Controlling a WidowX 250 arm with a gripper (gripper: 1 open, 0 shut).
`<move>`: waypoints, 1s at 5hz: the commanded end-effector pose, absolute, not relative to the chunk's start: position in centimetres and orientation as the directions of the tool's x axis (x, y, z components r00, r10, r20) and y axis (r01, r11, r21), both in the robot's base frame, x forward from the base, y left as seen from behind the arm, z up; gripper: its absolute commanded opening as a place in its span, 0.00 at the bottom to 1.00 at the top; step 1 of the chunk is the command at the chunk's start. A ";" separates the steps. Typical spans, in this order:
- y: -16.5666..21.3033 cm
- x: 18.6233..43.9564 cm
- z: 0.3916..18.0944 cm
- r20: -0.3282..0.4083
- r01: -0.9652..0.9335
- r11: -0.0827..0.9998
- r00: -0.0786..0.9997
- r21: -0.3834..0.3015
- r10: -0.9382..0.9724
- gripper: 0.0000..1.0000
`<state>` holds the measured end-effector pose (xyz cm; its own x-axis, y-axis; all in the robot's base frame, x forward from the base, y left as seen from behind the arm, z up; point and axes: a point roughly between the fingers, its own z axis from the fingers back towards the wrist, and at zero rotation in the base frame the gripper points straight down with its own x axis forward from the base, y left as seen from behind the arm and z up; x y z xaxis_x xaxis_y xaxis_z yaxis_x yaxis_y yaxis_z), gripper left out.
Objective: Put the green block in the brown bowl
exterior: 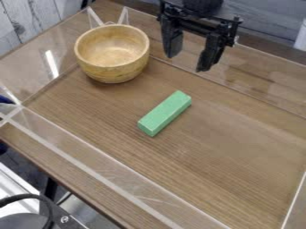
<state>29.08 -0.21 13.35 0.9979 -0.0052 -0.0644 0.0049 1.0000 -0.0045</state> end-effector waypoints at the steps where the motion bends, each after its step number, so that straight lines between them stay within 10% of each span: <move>1: 0.0 27.7 12.3 -0.111 -0.066 0.998 0.992 0.003 0.066 1.00; 5: 3.2 25.9 4.5 -0.139 0.057 0.998 0.989 0.013 -0.055 1.00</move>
<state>25.20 2.97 3.59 0.9830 -0.0463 -0.1778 0.0479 0.9988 0.0051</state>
